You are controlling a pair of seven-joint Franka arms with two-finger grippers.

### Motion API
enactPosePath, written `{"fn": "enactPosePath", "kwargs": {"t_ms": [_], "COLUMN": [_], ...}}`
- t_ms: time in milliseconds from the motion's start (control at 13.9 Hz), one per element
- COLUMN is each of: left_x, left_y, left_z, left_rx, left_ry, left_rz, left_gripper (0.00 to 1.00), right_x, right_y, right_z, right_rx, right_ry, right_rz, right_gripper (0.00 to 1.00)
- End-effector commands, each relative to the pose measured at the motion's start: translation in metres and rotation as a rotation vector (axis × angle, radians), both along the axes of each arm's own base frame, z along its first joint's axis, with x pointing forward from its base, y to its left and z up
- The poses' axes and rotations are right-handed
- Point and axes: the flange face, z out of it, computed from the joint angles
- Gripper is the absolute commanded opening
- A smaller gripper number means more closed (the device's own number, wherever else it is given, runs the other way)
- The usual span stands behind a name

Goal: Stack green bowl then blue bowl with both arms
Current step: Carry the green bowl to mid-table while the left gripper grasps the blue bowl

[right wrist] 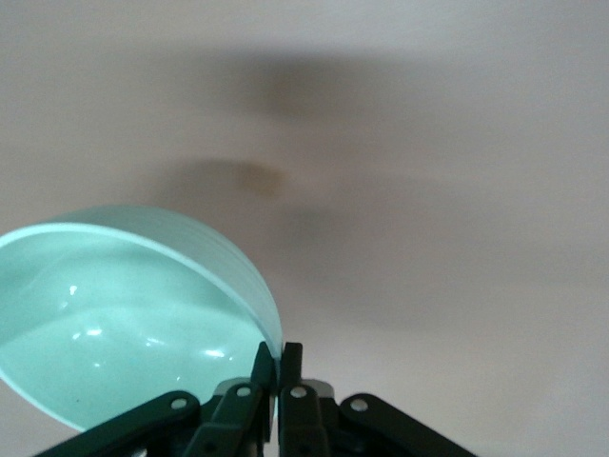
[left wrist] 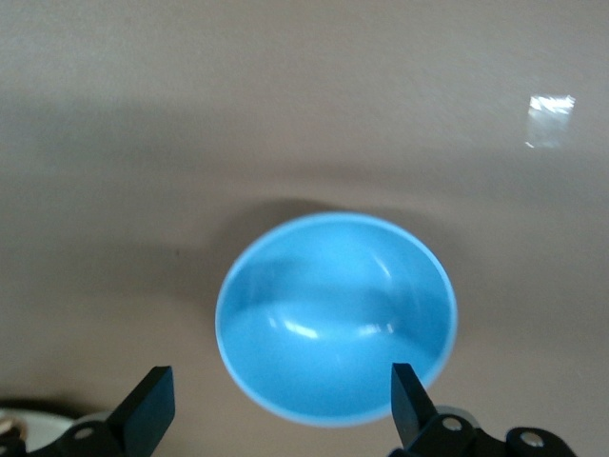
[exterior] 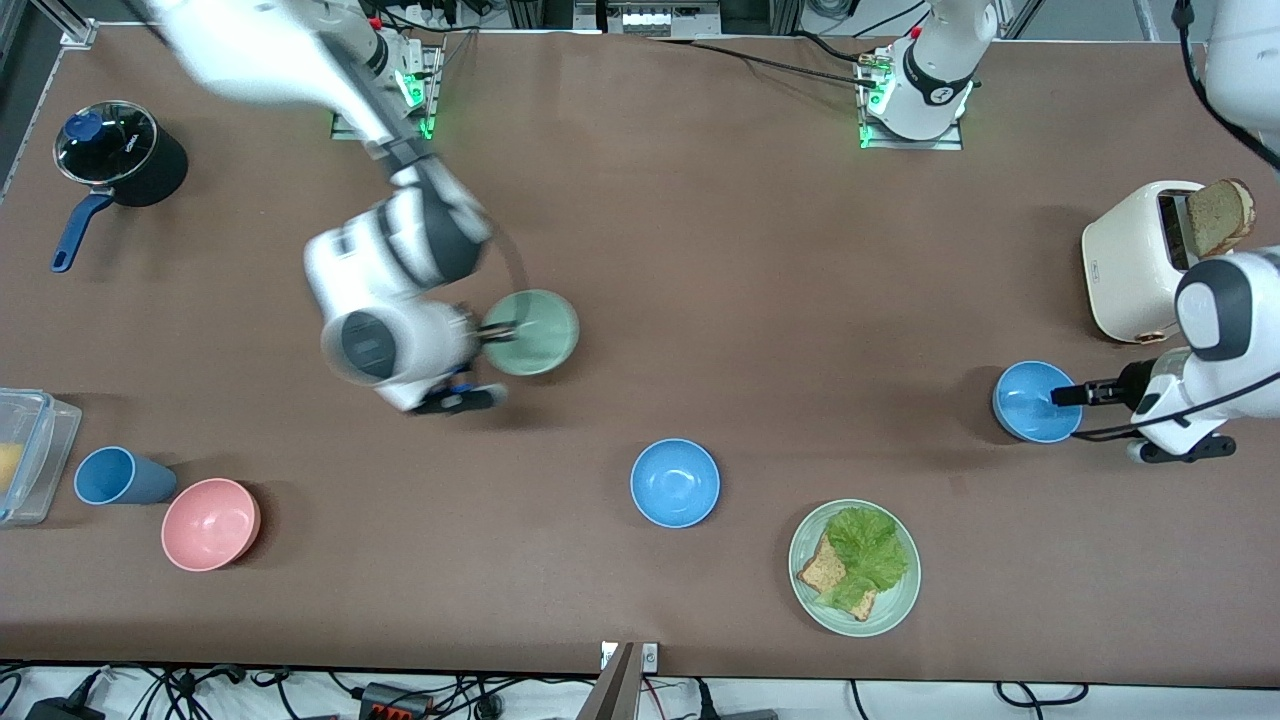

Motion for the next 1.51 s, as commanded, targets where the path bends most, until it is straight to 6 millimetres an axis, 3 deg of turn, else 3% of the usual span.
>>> {"fn": "enactPosePath", "kwargs": {"t_ms": [0,215,431,503,646,934,1006,1077,1221,1293,1365,1436], "left_x": [0.013,0.008,-0.008,-0.015,-0.031,-0.039,-0.039,-0.041,-0.041,-0.041,-0.041,-0.041], "left_y": [0.012,0.016,0.024,0.022,0.016,0.016,0.018,0.022,0.023,0.022,0.022,0.021], "left_z": [-0.003,-0.008,-0.016,-0.023,-0.035,-0.045,-0.046,-0.047,-0.050,-0.051,-0.051,-0.052], "left_rx": [0.012,0.001,-0.003,-0.002,0.007,-0.001,-0.004,-0.006,-0.008,-0.010,-0.010,-0.012], "left_ry": [-0.035,-0.055,-0.085,-0.094,-0.116,-0.108,-0.108,-0.107,-0.103,-0.100,-0.100,-0.099], "left_rz": [-0.026,-0.106,-0.177,-0.180,-0.183,-0.206,-0.221,-0.227,-0.227,-0.227,-0.228,-0.234], "left_gripper": [1.00,1.00,0.99,0.96,0.96,0.96,0.90,0.85,0.65,0.64,0.61,0.50], "right_x": [-0.024,-0.036,-0.045,-0.056,-0.062,-0.063,-0.063,-0.062,-0.045,-0.036,-0.030,-0.017], "right_y": [0.058,0.088,0.095,0.106,0.111,0.113,0.112,0.113,0.120,0.119,0.115,0.102], "right_z": [-0.022,-0.038,-0.065,-0.071,-0.082,-0.085,-0.089,-0.087,-0.051,-0.028,-0.014,0.017], "right_rx": [0.019,0.068,0.039,0.029,0.007,0.005,0.002,-0.005,0.015,0.016,0.007,0.005], "right_ry": [-0.006,-0.021,0.015,0.020,0.034,0.030,0.036,0.034,-0.009,-0.027,-0.025,-0.048], "right_rz": [-0.072,-0.097,-0.117,-0.095,-0.115,-0.128,-0.138,-0.165,-0.220,-0.232,-0.234,-0.247], "right_gripper": [0.00,0.00,0.00,0.00,0.00,0.00,0.39,0.99,1.00,1.00,1.00,1.00]}}
